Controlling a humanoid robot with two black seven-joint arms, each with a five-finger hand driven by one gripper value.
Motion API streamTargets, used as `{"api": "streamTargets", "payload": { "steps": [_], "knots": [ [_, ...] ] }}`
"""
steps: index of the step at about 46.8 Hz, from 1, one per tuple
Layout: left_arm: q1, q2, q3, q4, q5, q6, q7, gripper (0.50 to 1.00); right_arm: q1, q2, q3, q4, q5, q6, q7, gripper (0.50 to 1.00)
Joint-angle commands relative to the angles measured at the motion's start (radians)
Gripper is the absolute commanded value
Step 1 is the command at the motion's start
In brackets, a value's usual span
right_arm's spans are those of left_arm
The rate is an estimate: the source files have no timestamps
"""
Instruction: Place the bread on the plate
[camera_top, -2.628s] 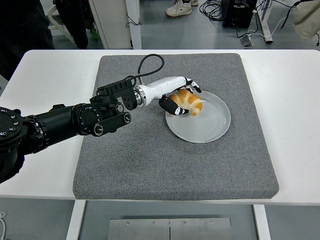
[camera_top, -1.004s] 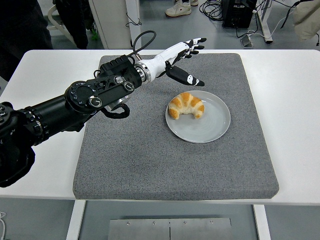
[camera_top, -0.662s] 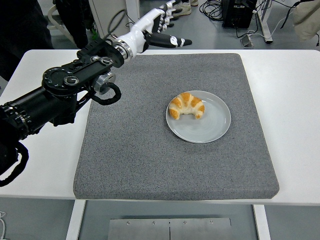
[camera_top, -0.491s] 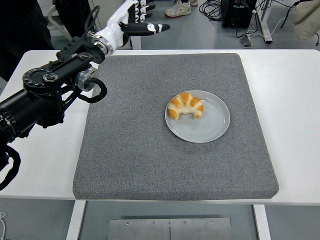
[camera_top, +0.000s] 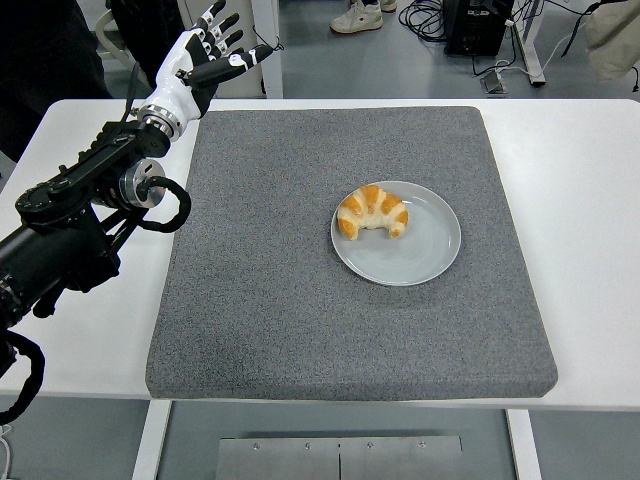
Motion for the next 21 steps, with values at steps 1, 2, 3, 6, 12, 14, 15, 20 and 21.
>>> {"api": "streamTargets", "payload": {
  "steps": [1, 2, 3, 6, 12, 14, 15, 20, 21],
  "knots": [
    [0.012, -0.003, -0.003, 0.007, -0.049, 0.000, 0.000, 0.969, 0.000, 0.000, -0.002, 0.000, -0.001, 0.000, 0.000, 1.000],
    [0.014, -0.003, -0.003, 0.009, -0.055, 0.000, -0.001, 0.969, 0.000, 0.000, -0.002, 0.000, 0.001, 0.000, 0.000, 1.000],
    [0.015, -0.003, -0.003, 0.010, -0.061, 0.000, -0.001, 0.969, 0.000, 0.000, -0.002, 0.000, -0.001, 0.000, 0.000, 1.000],
    [0.020, -0.005, -0.002, 0.019, -0.062, 0.002, -0.009, 0.969, 0.000, 0.000, -0.002, 0.000, 0.001, 0.000, 0.000, 1.000],
    [0.021, -0.003, 0.001, 0.030, -0.058, 0.002, -0.034, 0.969, 0.000, 0.000, -0.002, 0.000, -0.001, 0.000, 0.000, 1.000],
    [0.021, -0.003, 0.004, 0.032, -0.057, 0.002, -0.038, 0.969, 0.000, 0.000, -0.002, 0.000, 0.001, 0.000, 0.000, 1.000],
    [0.021, -0.003, 0.004, 0.033, -0.055, 0.002, -0.040, 0.969, 0.000, 0.000, -0.002, 0.000, -0.001, 0.000, 0.000, 1.000],
    [0.021, -0.003, 0.004, 0.046, -0.055, 0.002, -0.044, 0.969, 0.000, 0.000, 0.000, 0.000, -0.001, 0.000, 0.000, 1.000],
    [0.021, -0.003, 0.004, 0.046, -0.055, 0.002, -0.046, 0.969, 0.000, 0.000, -0.001, 0.000, -0.001, 0.000, 0.000, 1.000]
  ]
}}
